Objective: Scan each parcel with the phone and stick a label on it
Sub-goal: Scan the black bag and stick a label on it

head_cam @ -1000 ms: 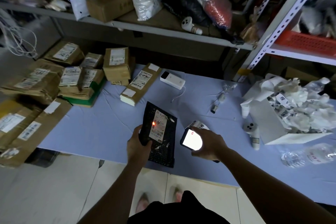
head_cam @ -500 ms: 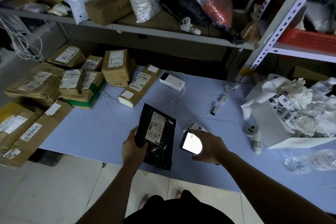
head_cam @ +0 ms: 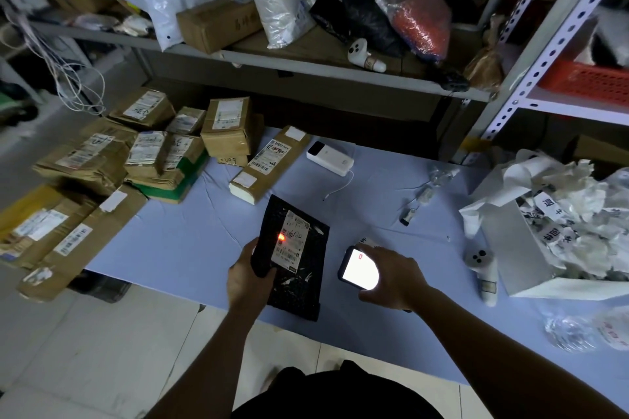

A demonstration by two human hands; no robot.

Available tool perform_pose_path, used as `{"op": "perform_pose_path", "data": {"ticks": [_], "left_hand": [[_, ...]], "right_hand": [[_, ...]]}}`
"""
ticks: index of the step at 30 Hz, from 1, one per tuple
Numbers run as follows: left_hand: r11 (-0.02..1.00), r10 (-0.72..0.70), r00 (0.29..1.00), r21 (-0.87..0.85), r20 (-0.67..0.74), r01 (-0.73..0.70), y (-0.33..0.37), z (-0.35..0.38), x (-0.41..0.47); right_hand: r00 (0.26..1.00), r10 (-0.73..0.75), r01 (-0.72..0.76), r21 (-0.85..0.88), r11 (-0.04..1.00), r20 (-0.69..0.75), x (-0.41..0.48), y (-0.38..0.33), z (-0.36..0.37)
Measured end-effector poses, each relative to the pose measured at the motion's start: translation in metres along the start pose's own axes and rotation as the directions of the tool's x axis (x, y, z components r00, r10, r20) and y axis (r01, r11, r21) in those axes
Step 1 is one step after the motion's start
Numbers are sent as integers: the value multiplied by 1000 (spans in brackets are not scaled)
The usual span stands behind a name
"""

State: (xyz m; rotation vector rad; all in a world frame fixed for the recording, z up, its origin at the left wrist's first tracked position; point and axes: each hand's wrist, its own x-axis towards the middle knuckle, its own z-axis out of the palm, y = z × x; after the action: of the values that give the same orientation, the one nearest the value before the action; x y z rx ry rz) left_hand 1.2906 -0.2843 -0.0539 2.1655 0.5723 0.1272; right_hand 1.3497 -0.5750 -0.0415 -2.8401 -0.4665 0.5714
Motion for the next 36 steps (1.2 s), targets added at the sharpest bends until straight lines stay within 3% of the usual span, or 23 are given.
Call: {"op": "perform_pose_path", "data": {"ticks": [15,36], "left_hand": [[1000,4,997,16,-72,-3,8,-10,12],[990,87,996,110,-13,-85,15,-22,36]], "right_hand": [[998,-9,14,60,998,-69,-1,6,2],[997,7,-2,63,998,-79,1,8,-21]]}}
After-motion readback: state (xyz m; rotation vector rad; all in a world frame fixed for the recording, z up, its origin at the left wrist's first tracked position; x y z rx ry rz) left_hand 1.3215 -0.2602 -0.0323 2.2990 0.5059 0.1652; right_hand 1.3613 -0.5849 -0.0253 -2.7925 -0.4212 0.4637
